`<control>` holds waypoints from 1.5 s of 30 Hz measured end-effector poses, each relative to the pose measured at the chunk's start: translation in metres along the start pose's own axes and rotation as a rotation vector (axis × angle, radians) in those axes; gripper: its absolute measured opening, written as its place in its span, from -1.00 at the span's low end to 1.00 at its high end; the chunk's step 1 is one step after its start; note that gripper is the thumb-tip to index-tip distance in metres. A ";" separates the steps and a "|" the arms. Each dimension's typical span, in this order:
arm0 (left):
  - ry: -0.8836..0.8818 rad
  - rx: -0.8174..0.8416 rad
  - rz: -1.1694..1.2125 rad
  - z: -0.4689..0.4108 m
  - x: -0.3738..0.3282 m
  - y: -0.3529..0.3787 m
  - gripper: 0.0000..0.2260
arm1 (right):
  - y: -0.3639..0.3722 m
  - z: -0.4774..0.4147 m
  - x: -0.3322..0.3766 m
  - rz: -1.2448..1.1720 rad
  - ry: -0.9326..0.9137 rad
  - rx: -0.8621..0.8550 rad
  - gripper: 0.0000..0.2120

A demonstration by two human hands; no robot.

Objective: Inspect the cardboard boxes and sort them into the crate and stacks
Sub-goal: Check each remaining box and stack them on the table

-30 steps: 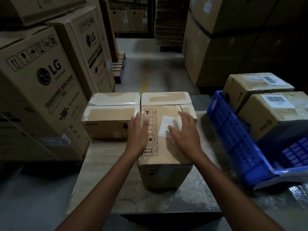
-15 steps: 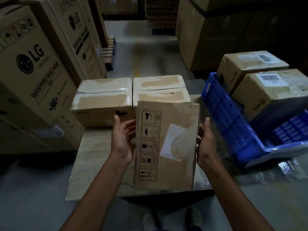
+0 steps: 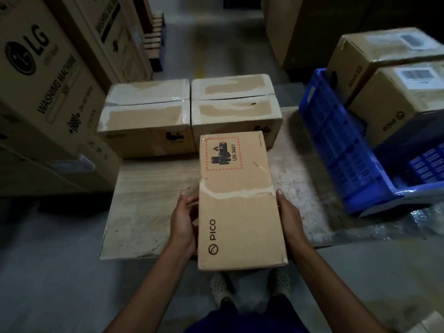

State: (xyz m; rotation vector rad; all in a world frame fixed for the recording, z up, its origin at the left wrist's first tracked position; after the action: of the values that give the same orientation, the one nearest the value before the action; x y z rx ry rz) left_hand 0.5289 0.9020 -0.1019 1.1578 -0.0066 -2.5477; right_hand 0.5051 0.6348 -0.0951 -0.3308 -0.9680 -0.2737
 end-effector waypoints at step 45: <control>0.746 0.233 -0.667 0.071 -0.129 0.046 -0.32 | 0.012 0.043 0.147 0.254 -0.488 0.158 -0.54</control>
State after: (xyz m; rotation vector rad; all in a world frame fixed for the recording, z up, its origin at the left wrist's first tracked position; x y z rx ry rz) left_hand 0.5693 0.8885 0.0466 2.4792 0.3167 -2.4612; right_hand 0.5565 0.6504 0.0488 -0.3790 -1.4037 0.1243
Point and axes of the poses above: each hand's wrist, its own z-axis away from the middle knuckle, its own y-axis out of the palm, x = y × z, the point moved 10 cm from there along -z, towards the middle knuckle, and after that the axes turned 3 degrees about -z, right-handed, at the moved point
